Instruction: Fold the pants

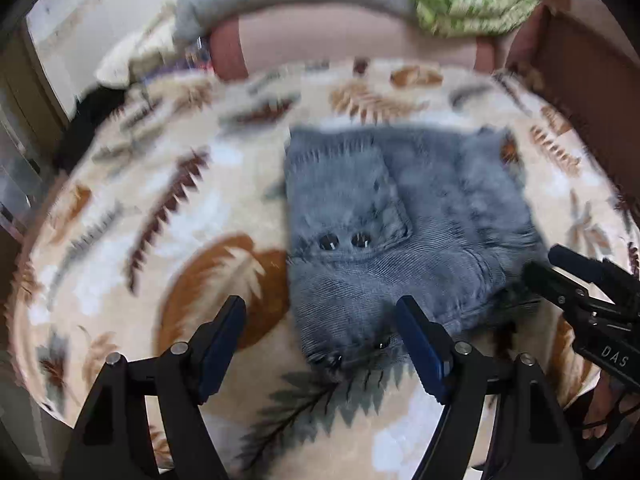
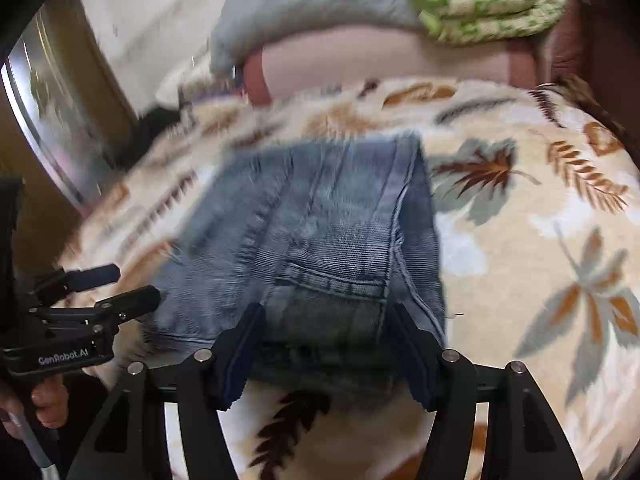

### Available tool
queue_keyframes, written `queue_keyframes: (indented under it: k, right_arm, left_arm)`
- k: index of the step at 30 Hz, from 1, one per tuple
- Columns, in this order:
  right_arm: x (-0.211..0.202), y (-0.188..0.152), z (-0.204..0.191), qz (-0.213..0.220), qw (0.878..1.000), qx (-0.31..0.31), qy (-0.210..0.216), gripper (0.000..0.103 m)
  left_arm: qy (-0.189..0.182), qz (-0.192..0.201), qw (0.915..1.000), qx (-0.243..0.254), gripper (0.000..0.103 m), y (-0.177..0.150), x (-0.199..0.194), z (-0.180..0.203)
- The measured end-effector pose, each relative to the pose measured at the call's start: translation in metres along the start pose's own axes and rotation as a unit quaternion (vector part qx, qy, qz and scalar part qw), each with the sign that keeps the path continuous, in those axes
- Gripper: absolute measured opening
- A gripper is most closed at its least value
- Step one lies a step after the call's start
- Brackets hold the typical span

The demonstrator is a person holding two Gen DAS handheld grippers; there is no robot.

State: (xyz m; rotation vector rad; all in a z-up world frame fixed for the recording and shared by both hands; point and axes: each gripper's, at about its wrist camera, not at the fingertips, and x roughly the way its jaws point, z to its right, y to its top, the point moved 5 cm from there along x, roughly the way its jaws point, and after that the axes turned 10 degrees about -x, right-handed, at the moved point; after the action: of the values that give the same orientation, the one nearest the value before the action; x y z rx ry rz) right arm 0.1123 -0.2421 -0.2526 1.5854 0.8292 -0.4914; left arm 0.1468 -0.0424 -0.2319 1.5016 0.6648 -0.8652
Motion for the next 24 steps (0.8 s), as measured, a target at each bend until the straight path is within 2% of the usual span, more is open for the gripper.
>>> queue_keyframes:
  k: [4, 6, 10, 12, 17, 24]
  right_arm:
    - [-0.052, -0.002, -0.013, 0.051, 0.999, -0.009, -0.011, 0.067]
    - [-0.08, 0.0, -0.023, 0.063, 0.997, -0.026, -0.034, 0.067]
    - [-0.125, 0.012, -0.038, 0.086, 0.994, -0.038, -0.06, 0.069]
    - [-0.147, 0.018, -0.045, 0.102, 0.991, -0.041, -0.076, 0.072]
    - [-0.179, 0.034, -0.058, 0.131, 0.987, -0.042, -0.085, 0.075]
    - [-0.183, 0.042, -0.07, 0.106, 0.988, -0.044, -0.105, 0.075]
  left_arm:
    - [0.013, 0.088, 0.996, 0.005, 0.079, 0.003, -0.065, -0.004]
    - [0.021, 0.126, 0.9919, 0.001, 0.087, 0.002, -0.095, -0.006]
    - [0.036, 0.172, 0.9844, -0.009, 0.088, 0.002, -0.14, -0.009]
    - [0.035, 0.185, 0.982, -0.011, 0.088, 0.003, -0.156, -0.009]
    - [0.033, 0.205, 0.9777, -0.029, 0.088, 0.002, -0.187, -0.012]
    - [0.042, 0.225, 0.9727, -0.037, 0.089, 0.002, -0.208, -0.015]
